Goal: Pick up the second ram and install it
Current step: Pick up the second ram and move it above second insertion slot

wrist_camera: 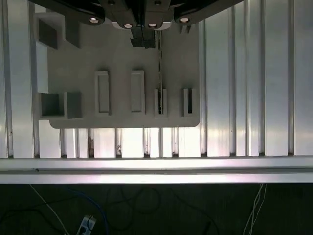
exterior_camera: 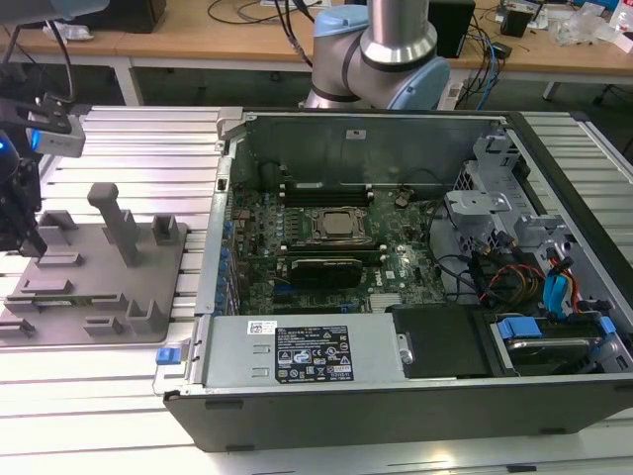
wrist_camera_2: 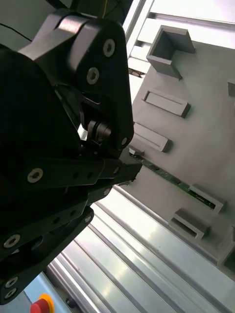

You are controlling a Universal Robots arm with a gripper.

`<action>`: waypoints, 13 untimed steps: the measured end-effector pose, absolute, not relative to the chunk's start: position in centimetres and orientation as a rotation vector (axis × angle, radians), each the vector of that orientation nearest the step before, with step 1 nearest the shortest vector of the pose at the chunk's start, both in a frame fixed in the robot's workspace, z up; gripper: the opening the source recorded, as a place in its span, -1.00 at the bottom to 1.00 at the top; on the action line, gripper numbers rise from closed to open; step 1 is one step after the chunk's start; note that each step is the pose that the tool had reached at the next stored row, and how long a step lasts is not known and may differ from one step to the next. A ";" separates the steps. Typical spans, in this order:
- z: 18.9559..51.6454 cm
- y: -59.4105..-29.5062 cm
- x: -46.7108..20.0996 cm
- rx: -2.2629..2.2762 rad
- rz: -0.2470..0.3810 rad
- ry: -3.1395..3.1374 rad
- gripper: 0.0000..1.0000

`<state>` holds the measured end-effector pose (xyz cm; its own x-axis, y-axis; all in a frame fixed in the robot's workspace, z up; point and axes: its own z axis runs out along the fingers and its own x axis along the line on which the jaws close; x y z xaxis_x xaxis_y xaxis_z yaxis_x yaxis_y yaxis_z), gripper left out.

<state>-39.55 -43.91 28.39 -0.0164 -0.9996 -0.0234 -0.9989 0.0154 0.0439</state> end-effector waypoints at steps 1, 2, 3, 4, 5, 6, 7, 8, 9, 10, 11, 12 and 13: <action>27.9 -44.3 -39.6 2.193 -0.075 -2.228 -0.84; 27.6 -44.4 -39.6 2.194 -0.073 -2.229 -0.84; 27.5 -44.5 -39.6 2.196 -0.071 -2.231 -0.84; 27.4 -44.6 -39.6 2.197 -0.069 -2.232 -0.84; 27.3 -44.7 -39.7 2.198 -0.067 -2.233 -0.84; 27.2 -44.8 -39.7 2.199 -0.066 -2.234 -0.84; 27.0 -44.9 -39.7 2.200 -0.063 -2.235 -0.84; 26.6 -45.1 -39.8 2.203 -0.057 -2.238 -0.84; 26.4 -45.1 -39.8 2.203 -0.056 -2.238 -0.84; 26.2 -45.1 -39.8 2.203 -0.056 -2.238 -0.84; 25.9 -45.2 -39.8 2.203 -0.056 -2.238 -0.84; 25.7 -45.2 -39.8 2.203 -0.056 -2.238 -0.84; 25.5 -45.2 -39.8 2.203 -0.056 -2.238 -0.84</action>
<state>-39.84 -45.17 25.51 -0.0160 -0.9996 -0.0248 -0.9996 0.0153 0.0256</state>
